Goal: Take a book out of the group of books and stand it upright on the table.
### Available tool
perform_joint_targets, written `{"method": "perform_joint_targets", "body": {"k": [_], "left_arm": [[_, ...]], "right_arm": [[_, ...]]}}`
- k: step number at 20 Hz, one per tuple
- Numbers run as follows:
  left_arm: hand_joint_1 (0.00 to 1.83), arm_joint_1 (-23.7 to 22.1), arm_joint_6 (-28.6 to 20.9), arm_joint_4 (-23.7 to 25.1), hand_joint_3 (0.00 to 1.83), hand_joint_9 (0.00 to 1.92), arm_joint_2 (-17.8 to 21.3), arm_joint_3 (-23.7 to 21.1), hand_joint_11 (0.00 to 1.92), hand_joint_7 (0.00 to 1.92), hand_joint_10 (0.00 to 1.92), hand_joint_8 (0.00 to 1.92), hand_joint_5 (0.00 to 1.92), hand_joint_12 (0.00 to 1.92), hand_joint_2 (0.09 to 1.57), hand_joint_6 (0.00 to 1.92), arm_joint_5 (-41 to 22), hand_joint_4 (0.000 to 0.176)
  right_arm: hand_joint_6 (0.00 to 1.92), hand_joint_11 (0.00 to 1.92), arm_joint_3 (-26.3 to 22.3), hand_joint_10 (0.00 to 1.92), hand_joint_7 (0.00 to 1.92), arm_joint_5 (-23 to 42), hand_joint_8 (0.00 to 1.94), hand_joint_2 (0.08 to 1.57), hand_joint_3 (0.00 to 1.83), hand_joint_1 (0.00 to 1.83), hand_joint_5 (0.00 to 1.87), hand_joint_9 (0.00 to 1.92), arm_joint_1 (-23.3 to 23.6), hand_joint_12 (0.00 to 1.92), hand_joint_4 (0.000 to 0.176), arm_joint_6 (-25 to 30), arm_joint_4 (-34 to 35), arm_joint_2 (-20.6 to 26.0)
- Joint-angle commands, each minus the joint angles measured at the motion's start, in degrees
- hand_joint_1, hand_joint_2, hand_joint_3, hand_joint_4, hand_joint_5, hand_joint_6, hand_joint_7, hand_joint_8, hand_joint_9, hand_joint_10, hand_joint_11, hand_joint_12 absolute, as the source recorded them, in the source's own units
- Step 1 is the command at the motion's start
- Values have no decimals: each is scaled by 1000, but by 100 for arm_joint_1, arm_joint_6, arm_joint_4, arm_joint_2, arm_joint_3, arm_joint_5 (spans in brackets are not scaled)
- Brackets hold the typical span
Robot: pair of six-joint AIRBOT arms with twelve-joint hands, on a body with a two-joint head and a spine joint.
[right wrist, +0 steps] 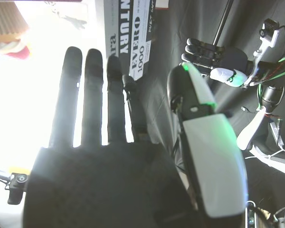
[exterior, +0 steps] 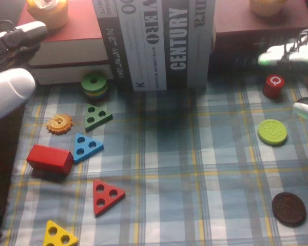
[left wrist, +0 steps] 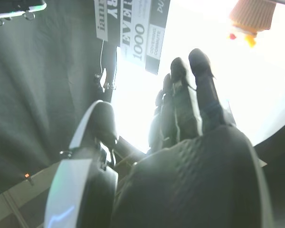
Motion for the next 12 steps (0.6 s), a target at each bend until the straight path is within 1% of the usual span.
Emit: {"method": "perform_joint_targets", "body": {"k": [1, 2, 3, 4, 5, 6, 7, 8, 9, 10, 11, 12], "left_arm": [[180, -26, -70, 25, 18, 186, -26, 17, 0, 301, 10, 3, 361, 40, 1389, 1, -710, 148], [185, -25, -70, 25, 13, 187, -32, 22, 1, 301, 8, 2, 318, 40, 1390, 0, -706, 159], [204, -24, -70, 24, 8, 196, -37, 26, 8, 309, 8, 3, 303, 43, 1388, 0, -700, 163], [211, -24, -70, 24, 7, 192, -43, 33, 5, 303, 5, 0, 276, 42, 1391, 0, -686, 167], [206, -24, -70, 24, 5, 184, -57, 44, 0, 294, 1, 0, 271, 27, 1394, 0, -658, 161], [204, -24, -70, 23, 3, 181, -65, 51, 0, 290, 0, 0, 272, 21, 1393, 1, -646, 154], [202, -24, -70, 20, 3, 179, -71, 54, 0, 284, 0, 1, 271, 3, 1398, 0, -643, 154], [202, -24, -70, 22, 2, 176, -75, 58, 0, 278, 0, 0, 264, 0, 1397, 0, -632, 156], [201, -24, -70, 24, 0, 187, -84, 64, 1, 283, 5, 2, 262, 1, 1395, 0, -623, 157], [197, -24, -70, 24, 0, 195, -96, 73, 19, 287, 7, 3, 261, 8, 1394, 0, -616, 161], [195, -24, -71, 24, 0, 199, -102, 78, 23, 287, 8, 3, 261, 10, 1392, 0, -596, 164], [201, -24, -75, 24, 0, 203, -108, 85, 31, 291, 8, 4, 265, 14, 1392, 1, -573, 172]], "right_arm": [[4, 253, 22, 23, 518, 700, 6, 1398, 9, 712, 563, 502, 38, 720, 0, 31, 98, -4], [2, 250, 29, 14, 513, 702, 2, 1398, 5, 724, 564, 498, 42, 714, 0, 30, 98, -15], [1, 244, 34, 6, 503, 706, 0, 1396, 1, 741, 564, 488, 75, 701, 0, 18, 97, -27], [1, 252, 29, 2, 472, 728, 1, 1398, 3, 691, 565, 481, 159, 696, 0, -64, 72, -46], [0, 173, 27, 0, 436, 744, 0, 1405, 0, 594, 565, 442, 297, 749, 32, -162, 1, -74], [0, 98, 39, 1, 404, 740, 1, 1408, 0, 529, 555, 401, 517, 813, 51, -260, -129, -120], [0, 19, 60, 0, 345, 736, 0, 1411, 2, 460, 523, 321, 731, 765, 59, -343, -233, -166], [0, 3, 95, 0, 306, 731, 0, 1393, 0, 374, 503, 257, 893, 655, 88, -375, -293, -203], [0, 0, 172, 0, 244, 731, 1, 1372, 0, 225, 408, 161, 1059, 362, 123, -375, -297, -265], [0, 0, 268, 0, 148, 678, 0, 1302, 0, 73, 248, 73, 1187, 182, 165, -375, -284, -346], [0, 0, 347, 0, 77, 579, 0, 1255, 0, 28, 176, 14, 1317, 148, 174, -375, -278, -407], [0, 0, 431, 0, 23, 455, 0, 1236, 0, 5, 137, 2, 1474, 142, 176, -375, -293, -468]]}}
